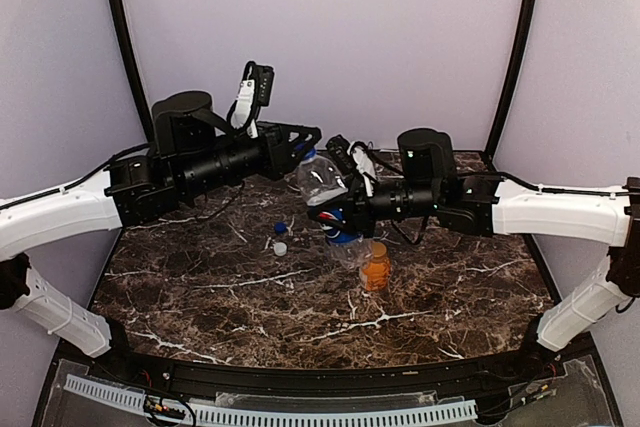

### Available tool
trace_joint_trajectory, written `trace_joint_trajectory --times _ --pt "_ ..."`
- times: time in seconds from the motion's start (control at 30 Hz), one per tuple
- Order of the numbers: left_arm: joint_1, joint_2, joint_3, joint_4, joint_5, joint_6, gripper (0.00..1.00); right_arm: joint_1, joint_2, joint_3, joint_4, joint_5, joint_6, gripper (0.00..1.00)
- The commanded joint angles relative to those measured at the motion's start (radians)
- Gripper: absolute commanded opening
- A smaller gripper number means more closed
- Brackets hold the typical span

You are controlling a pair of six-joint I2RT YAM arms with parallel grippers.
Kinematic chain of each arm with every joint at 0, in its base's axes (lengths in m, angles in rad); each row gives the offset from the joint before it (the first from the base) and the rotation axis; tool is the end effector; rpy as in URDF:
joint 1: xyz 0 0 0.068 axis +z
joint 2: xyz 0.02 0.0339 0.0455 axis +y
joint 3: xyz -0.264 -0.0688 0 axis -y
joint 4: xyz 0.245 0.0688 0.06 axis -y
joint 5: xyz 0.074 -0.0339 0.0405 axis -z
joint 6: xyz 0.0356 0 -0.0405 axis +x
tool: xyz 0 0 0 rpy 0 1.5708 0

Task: Unscrew the bottle caps
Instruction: Unscrew the bottle cap from the plastic bottle.

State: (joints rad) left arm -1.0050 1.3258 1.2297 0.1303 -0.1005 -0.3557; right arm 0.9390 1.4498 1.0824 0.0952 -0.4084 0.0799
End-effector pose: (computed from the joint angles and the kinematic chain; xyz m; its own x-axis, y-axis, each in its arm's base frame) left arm 0.1719 -0.2640 0.4096 -0.2566 -0.2423 -0.9357 0.7433 0.5693 -0.3513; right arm 0.1900 0.2836 0.3149 -0.2354 -0.1976 -0.9516 -0.9508 0.2499 0.1833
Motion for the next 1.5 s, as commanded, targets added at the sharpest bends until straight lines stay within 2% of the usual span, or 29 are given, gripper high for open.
trace_joint_trajectory --times 0.0,0.2,0.27,0.33,0.43,0.67,0.8,1.37,1.47 --pt "-0.008 -0.045 -0.032 0.020 0.006 0.032 0.25 -0.016 -0.026 0.020 0.035 0.071 0.021 0.05" --pt "0.028 -0.128 -0.071 0.063 0.206 0.104 0.63 -0.031 -0.028 0.014 0.020 -0.130 -0.032 0.05" --pt "0.049 -0.146 -0.074 0.056 0.289 0.117 0.72 -0.035 -0.030 0.013 0.017 -0.215 -0.048 0.06" --pt "0.074 -0.159 -0.074 0.049 0.373 0.125 0.78 -0.038 -0.029 0.014 0.015 -0.302 -0.060 0.07" --pt "0.106 -0.167 -0.074 0.054 0.529 0.130 0.80 -0.039 -0.018 0.031 0.007 -0.423 -0.069 0.07" --pt "0.131 -0.133 -0.048 0.074 0.788 0.165 0.77 -0.038 0.033 0.072 0.028 -0.626 -0.026 0.08" --pt "0.130 -0.088 -0.030 0.114 0.877 0.146 0.71 -0.037 0.061 0.084 0.061 -0.684 0.006 0.08" --pt "0.130 -0.031 -0.023 0.175 0.905 0.092 0.35 -0.034 0.082 0.073 0.084 -0.695 0.024 0.08" --pt "0.130 -0.029 -0.024 0.181 0.900 0.084 0.32 -0.034 0.083 0.072 0.081 -0.692 0.022 0.08"
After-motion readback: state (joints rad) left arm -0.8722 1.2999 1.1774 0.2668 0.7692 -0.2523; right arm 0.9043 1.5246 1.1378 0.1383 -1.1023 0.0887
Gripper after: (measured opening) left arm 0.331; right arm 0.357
